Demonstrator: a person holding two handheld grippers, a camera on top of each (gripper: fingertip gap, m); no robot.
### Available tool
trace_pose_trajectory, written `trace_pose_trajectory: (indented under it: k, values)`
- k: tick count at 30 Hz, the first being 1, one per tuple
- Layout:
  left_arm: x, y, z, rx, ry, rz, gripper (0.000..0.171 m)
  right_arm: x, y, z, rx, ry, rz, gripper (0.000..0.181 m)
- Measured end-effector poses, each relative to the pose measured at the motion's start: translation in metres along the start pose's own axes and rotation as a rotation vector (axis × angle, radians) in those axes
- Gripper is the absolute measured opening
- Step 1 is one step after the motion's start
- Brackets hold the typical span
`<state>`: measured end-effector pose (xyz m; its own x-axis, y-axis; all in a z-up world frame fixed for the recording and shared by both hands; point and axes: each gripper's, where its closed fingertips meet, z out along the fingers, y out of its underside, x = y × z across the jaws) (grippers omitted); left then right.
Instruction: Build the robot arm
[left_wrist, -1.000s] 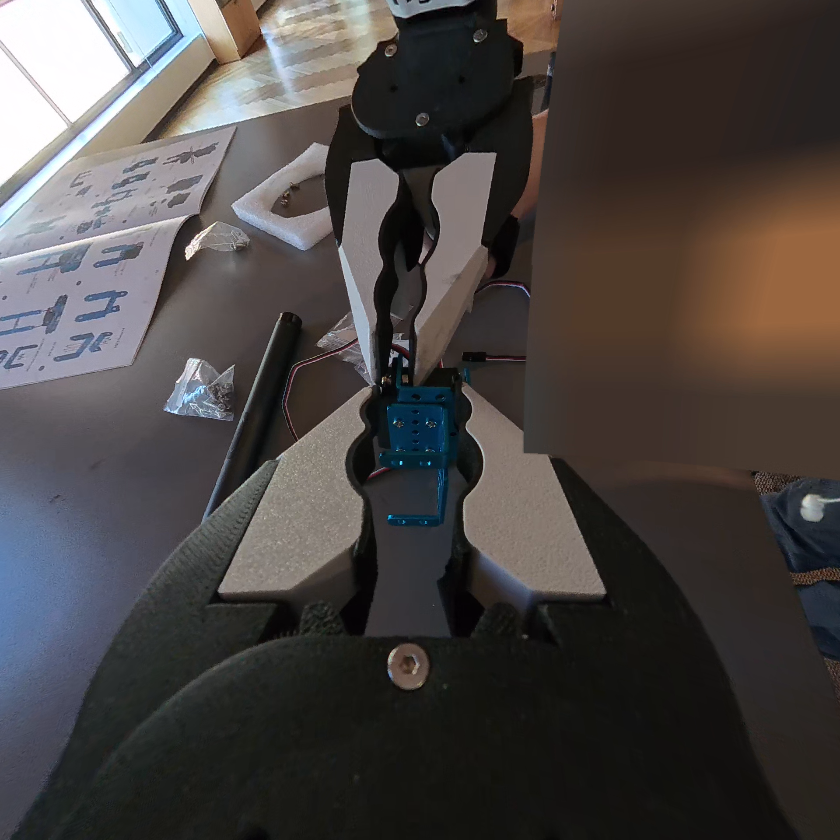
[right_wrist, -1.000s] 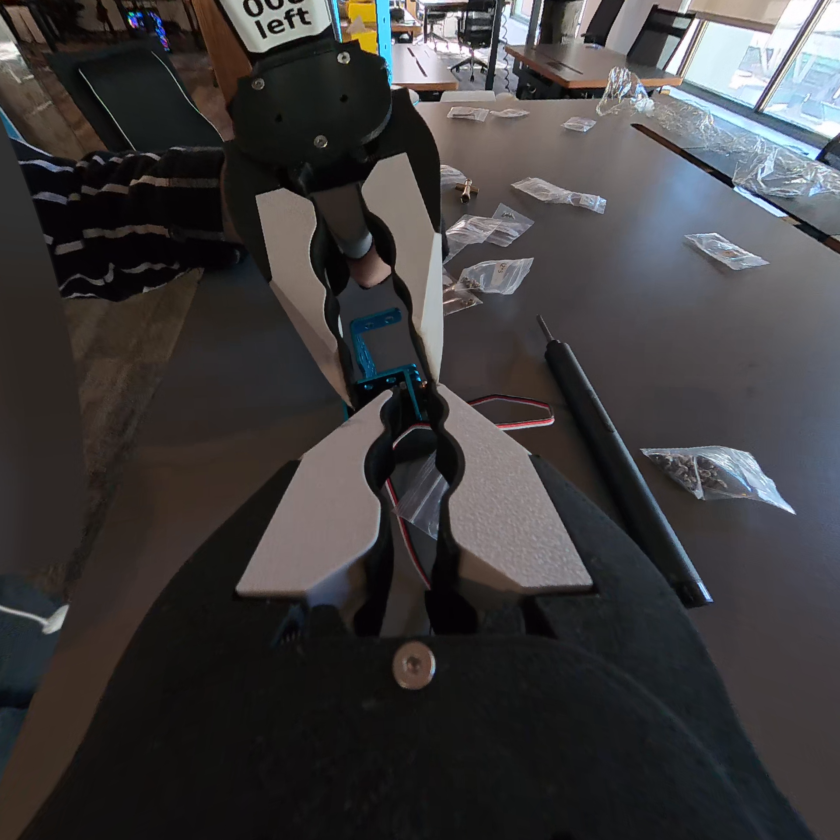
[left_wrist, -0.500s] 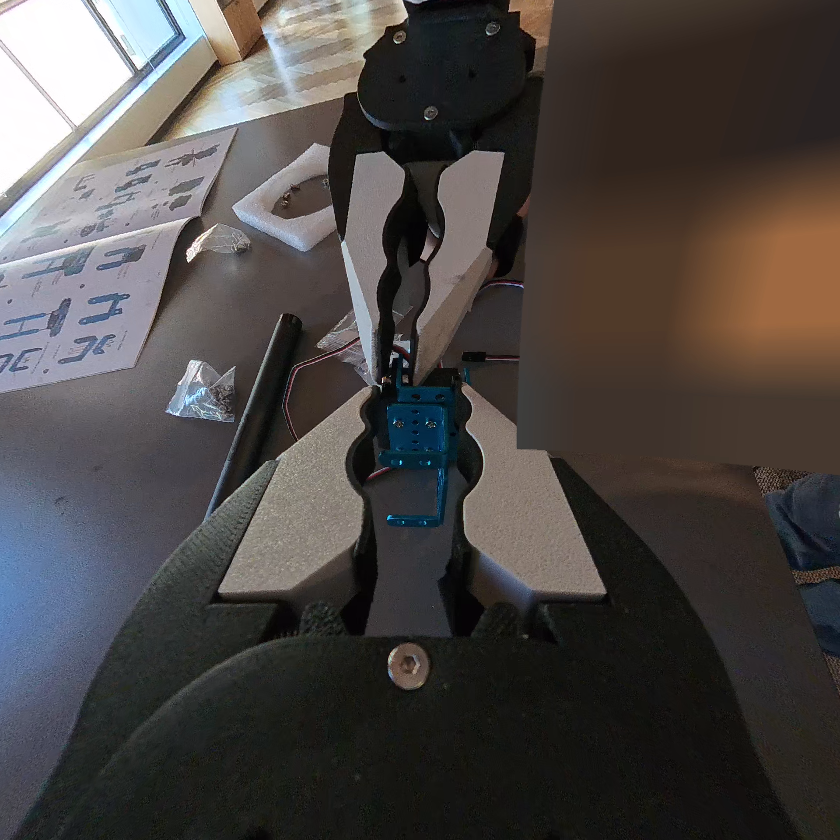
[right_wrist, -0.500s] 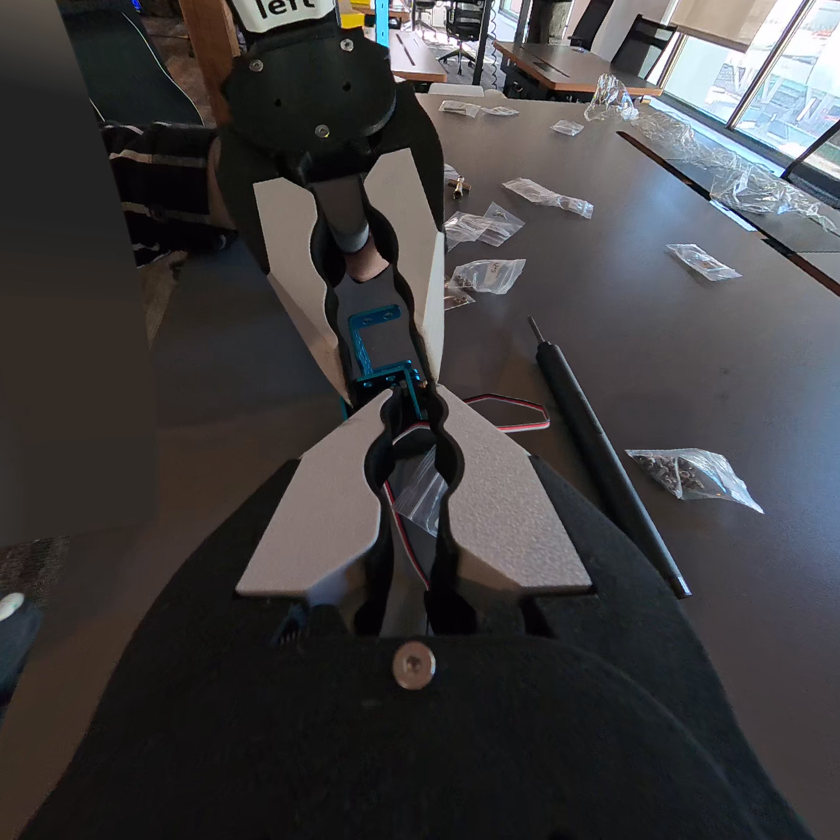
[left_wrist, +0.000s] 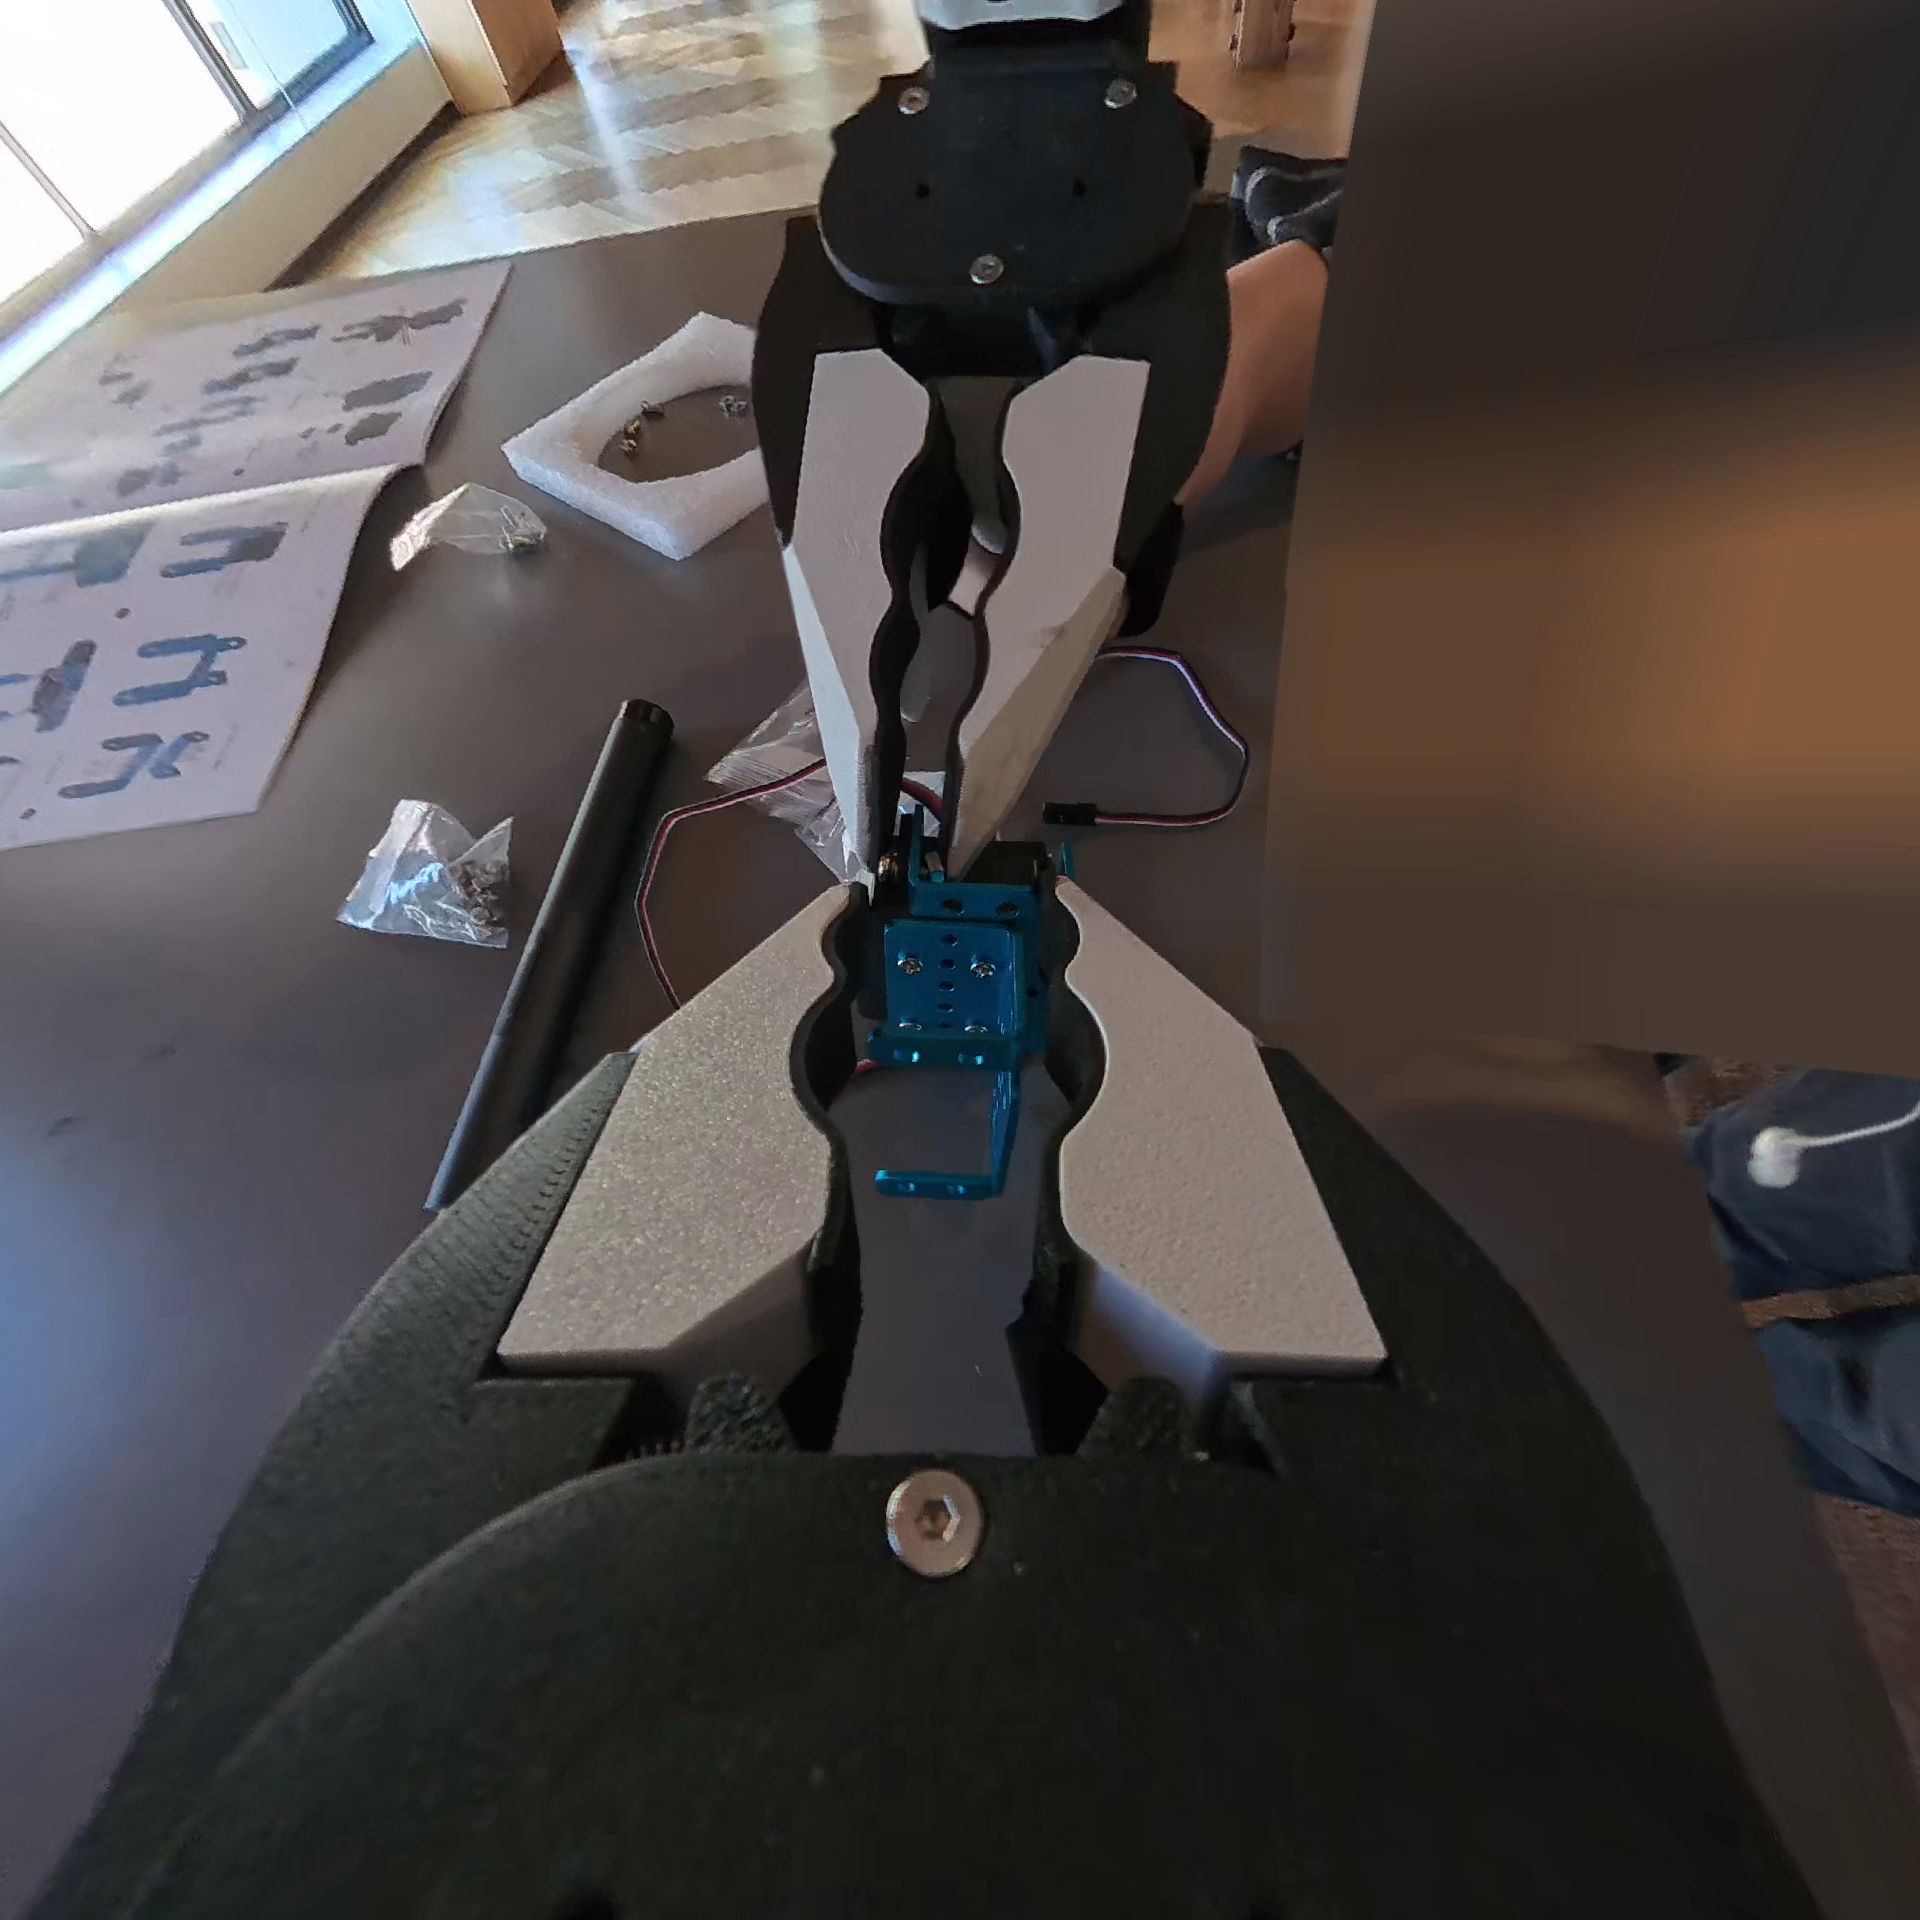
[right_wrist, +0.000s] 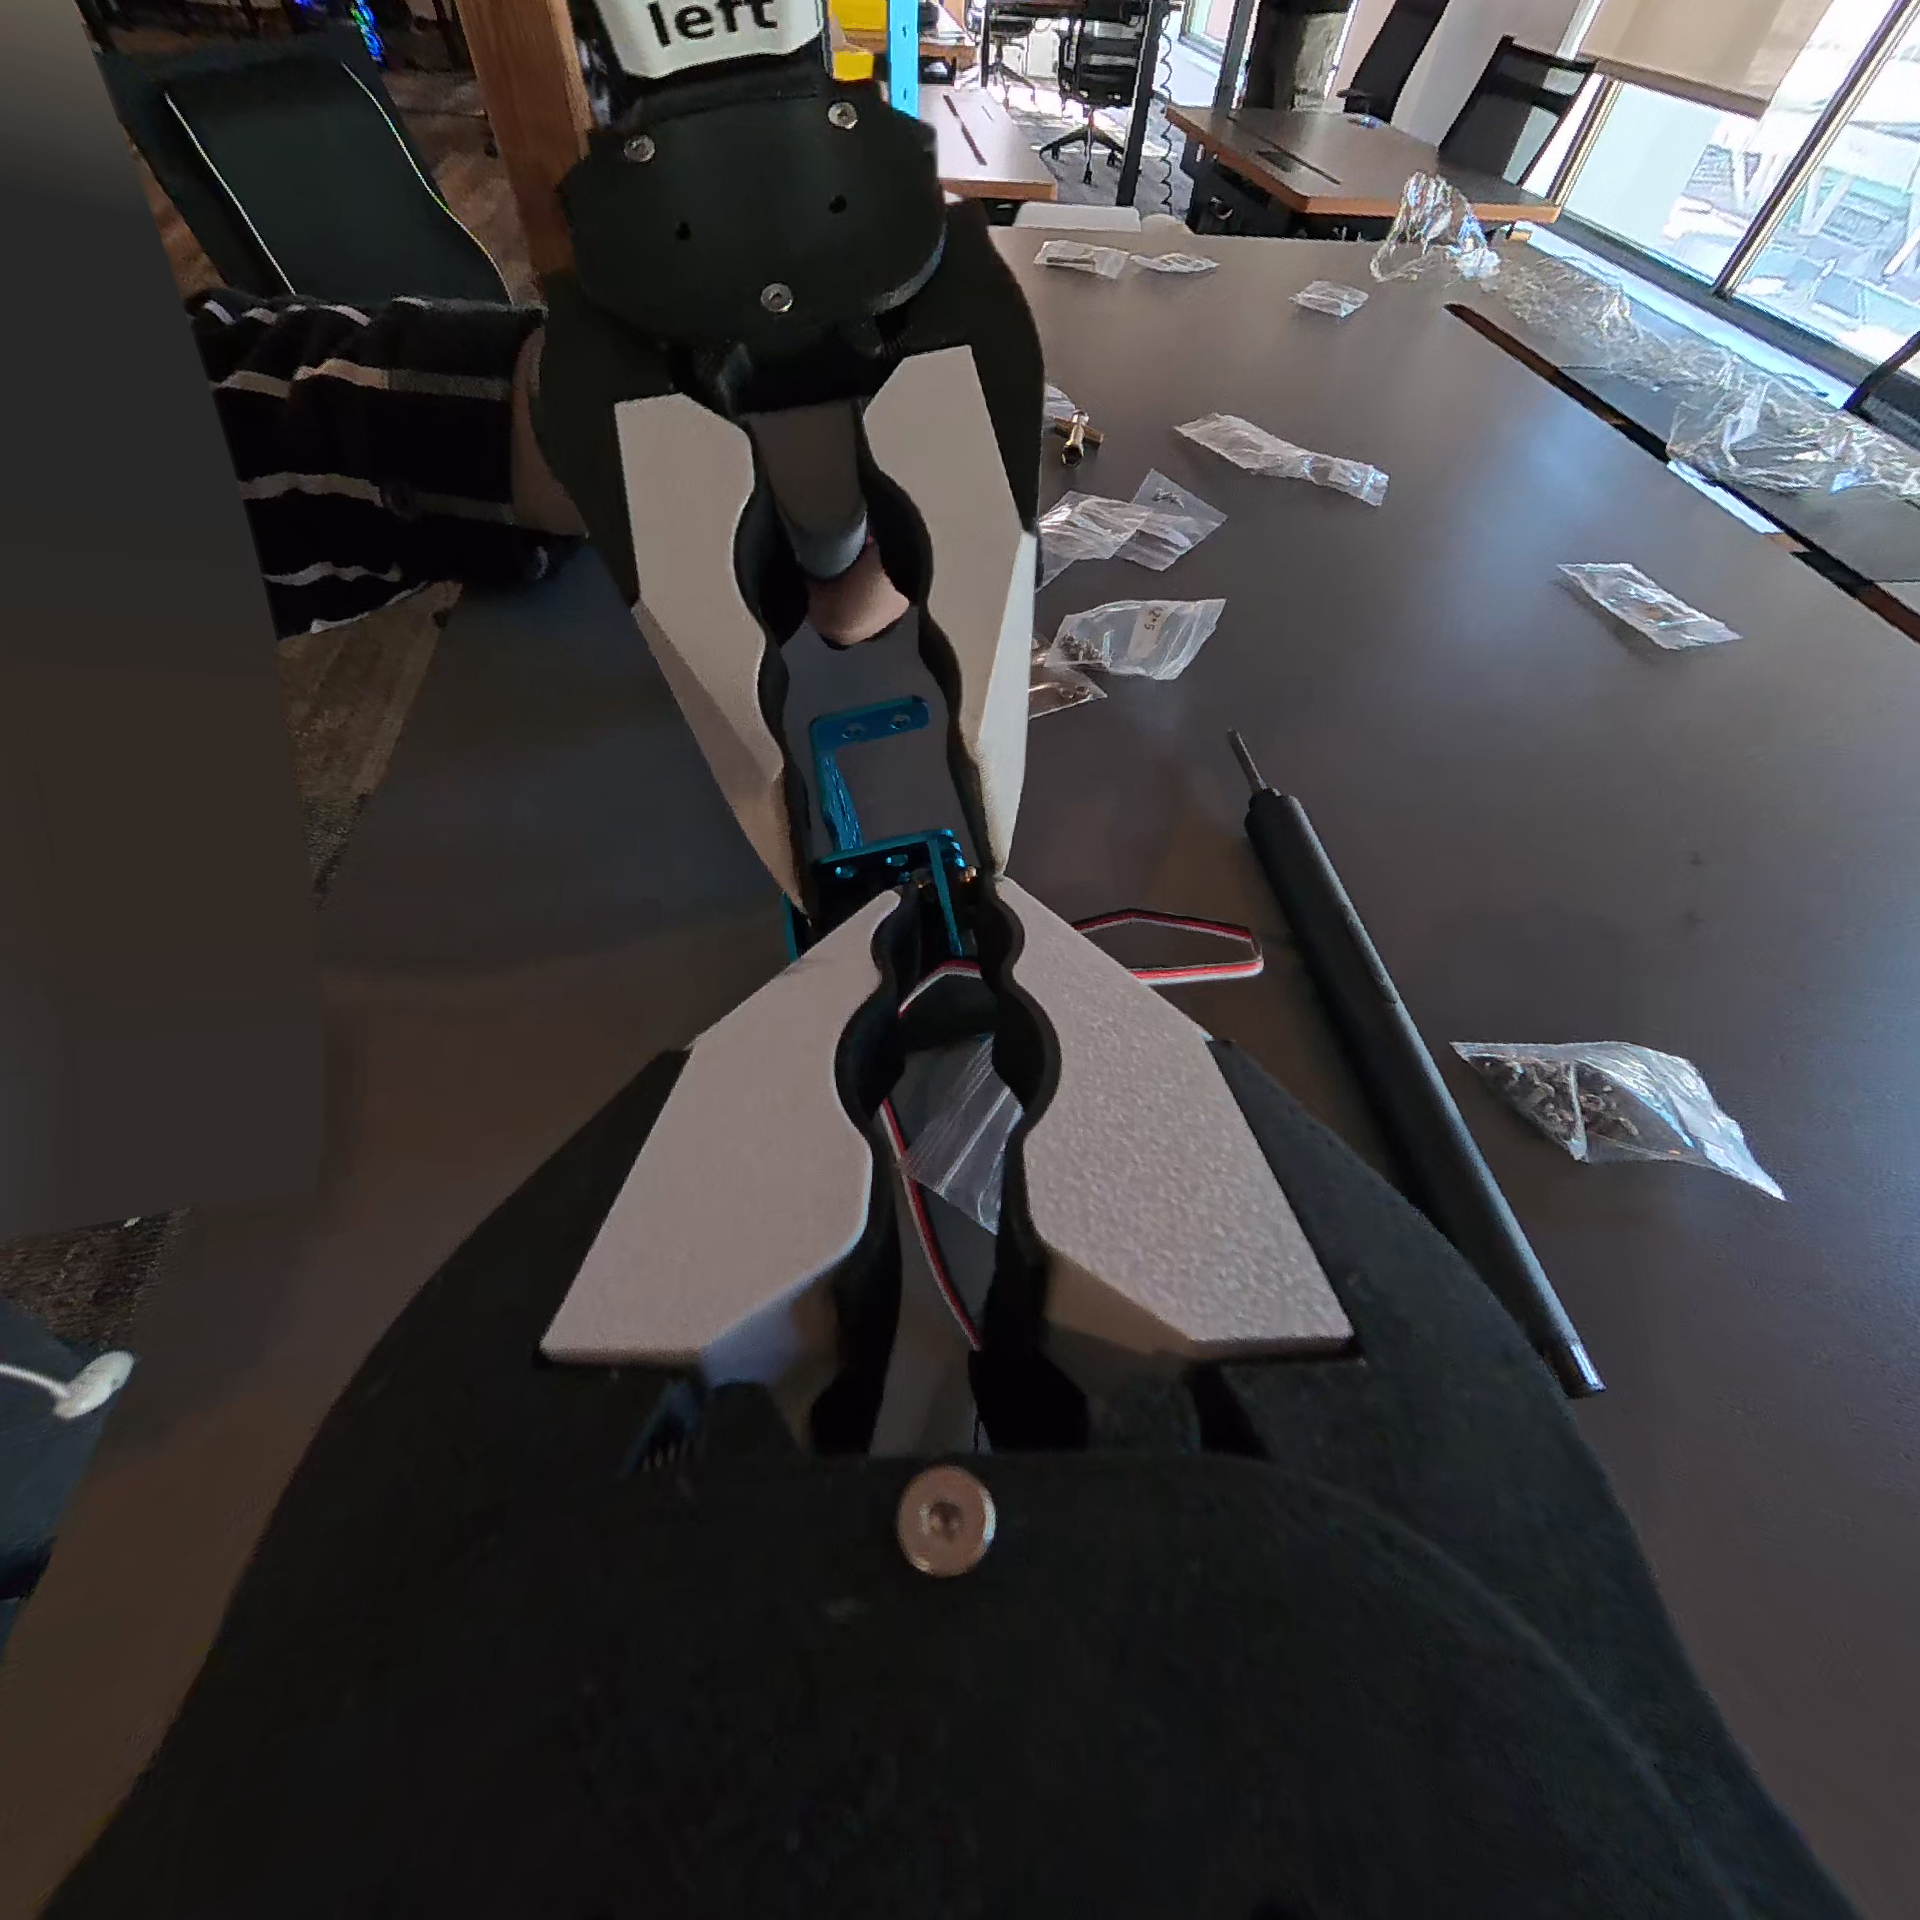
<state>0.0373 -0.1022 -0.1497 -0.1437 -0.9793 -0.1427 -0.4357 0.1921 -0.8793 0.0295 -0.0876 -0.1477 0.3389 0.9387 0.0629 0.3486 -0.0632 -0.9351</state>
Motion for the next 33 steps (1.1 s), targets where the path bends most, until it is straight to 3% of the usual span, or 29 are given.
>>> trace_pose_trajectory:
  k: [7, 11, 17, 33]
  values:
    - [-0.012, -0.029, -0.017, 0.110, -0.028, -0.010, 0.028, 0.001, 0.000, 0.001, -0.003, 0.009, -0.007, 0.009]
    - [-0.014, -0.034, -0.014, 0.026, -0.028, 0.047, 0.025, 0.001, 0.000, 0.001, -0.010, 0.017, -0.018, 0.009]
    - [-0.007, -0.007, 0.004, -0.286, 0.045, 0.087, 0.028, 0.001, 0.000, 0.001, -0.010, 0.021, -0.020, 0.009]
    - [-0.007, 0.003, 0.000, -0.411, 0.083, 0.117, 0.018, 0.001, -0.001, 0.003, -0.012, 0.025, -0.023, 0.009]
